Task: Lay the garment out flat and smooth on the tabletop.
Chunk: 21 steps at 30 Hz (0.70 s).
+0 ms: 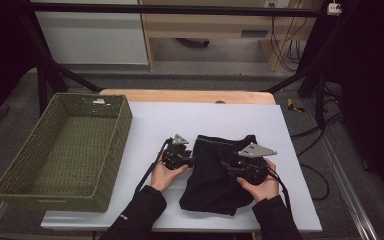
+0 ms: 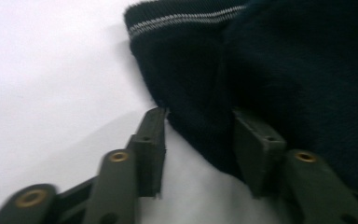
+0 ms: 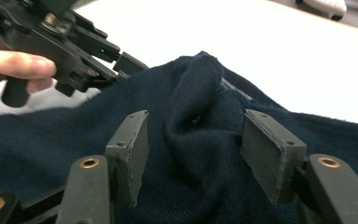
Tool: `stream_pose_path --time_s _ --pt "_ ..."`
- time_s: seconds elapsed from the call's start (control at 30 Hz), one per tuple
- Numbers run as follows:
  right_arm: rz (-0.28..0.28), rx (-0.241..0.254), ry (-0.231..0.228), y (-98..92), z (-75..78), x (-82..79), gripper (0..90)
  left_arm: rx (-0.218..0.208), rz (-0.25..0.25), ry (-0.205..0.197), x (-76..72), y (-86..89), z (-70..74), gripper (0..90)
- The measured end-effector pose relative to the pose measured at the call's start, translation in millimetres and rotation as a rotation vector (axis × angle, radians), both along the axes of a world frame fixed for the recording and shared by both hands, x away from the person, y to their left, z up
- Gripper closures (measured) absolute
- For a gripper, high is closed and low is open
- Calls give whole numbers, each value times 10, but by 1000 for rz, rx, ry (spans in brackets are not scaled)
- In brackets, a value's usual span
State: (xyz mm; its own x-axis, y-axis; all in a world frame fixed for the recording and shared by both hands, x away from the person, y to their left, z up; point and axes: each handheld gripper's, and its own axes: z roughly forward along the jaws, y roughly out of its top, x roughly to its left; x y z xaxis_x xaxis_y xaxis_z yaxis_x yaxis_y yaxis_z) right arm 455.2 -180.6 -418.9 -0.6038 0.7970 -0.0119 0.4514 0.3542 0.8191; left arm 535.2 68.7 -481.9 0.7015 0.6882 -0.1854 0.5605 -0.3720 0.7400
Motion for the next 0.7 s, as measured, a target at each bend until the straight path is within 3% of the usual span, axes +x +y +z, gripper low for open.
stream_pose_path --time_s 0.1,0.27,0.37,0.47,0.6,0.7 --pt "11 -6 18 37 -79 33 467 -13 -2 0 1 -33 -14 680" --pt "18 -46 23 79 -116 36 666 -15 -20 6 6 -59 -15 816" --pt "14 -42 21 63 -85 12 709 4 -27 -22 -10 -10 36 836" --pt "21 -7 23 7 -22 -24 710 -32 -11 -49 -37 157 162 841" --pt "31 25 19 -82 59 -84 709 -33 34 -90 -76 482 356 845" --pt "45 59 24 -126 111 -114 711 8 64 -122 -135 659 454 846"
